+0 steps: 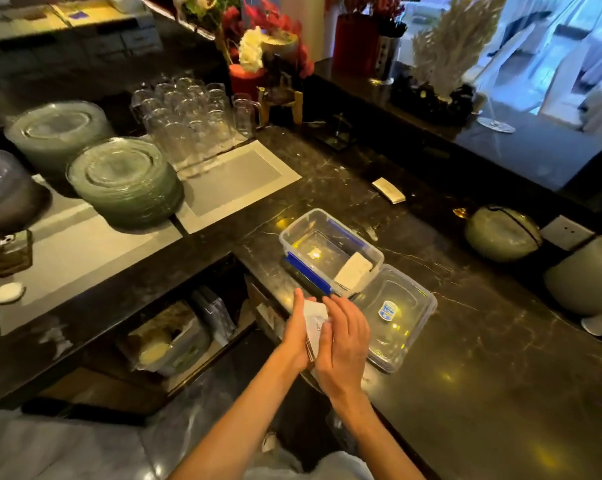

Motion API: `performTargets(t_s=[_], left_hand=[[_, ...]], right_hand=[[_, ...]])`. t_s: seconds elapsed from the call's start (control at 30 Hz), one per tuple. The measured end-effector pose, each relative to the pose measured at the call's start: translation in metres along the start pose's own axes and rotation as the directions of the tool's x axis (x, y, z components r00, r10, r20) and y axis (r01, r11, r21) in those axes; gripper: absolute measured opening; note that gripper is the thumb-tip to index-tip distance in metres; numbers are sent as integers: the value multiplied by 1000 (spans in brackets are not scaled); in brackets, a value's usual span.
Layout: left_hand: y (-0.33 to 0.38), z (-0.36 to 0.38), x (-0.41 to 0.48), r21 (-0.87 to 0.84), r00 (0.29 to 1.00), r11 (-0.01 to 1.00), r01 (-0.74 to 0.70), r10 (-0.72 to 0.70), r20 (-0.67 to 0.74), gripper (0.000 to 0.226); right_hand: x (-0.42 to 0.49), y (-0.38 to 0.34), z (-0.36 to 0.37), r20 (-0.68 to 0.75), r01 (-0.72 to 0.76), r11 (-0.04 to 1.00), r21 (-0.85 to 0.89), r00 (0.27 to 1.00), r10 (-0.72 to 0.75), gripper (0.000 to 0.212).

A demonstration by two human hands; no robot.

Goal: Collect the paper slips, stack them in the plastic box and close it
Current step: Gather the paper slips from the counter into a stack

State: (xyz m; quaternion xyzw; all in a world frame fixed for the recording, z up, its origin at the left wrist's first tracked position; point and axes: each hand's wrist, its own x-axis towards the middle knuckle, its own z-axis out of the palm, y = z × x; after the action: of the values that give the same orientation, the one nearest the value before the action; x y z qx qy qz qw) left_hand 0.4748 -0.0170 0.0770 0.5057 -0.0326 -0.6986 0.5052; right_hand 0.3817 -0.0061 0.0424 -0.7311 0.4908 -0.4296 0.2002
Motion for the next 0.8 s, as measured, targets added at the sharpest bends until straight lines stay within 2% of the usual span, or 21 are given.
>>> performTargets(t_s=[0.1, 0.2, 0.3, 0.37, 0.47, 0.57, 0.8], left_hand=[[2, -13, 1, 101, 995, 993, -66, 73, -62, 76], [19, -28, 3, -30, 1000, 999, 22, -22, -7, 70], [34, -45, 13, -174, 997, 985, 19, -31, -66, 74], [31, -48, 18, -195, 994, 980, 46, -65, -89, 71], [24, -46, 20, -196, 994, 975, 109, -110, 5, 62], [35, -55, 30, -144, 993, 983, 115, -109, 51, 66], [76, -63, 73, 44, 997, 996, 80, -80, 2, 64]], right_hand=[[13, -18, 23, -88, 7, 1000, 28, 996, -5, 41], [14, -28, 34, -127, 27, 999, 36, 992, -23, 40], [12, -29, 40, -124, 22, 999, 31, 992, -18, 37], [14, -29, 47, -120, 15, 999, 34, 993, -11, 37], [21, -29, 57, -101, -16, 998, 58, 995, 22, 38], [28, -27, 70, -74, -62, 995, 77, 995, 68, 39], [65, -30, 105, -45, -180, 972, 148, 981, 188, 38]])
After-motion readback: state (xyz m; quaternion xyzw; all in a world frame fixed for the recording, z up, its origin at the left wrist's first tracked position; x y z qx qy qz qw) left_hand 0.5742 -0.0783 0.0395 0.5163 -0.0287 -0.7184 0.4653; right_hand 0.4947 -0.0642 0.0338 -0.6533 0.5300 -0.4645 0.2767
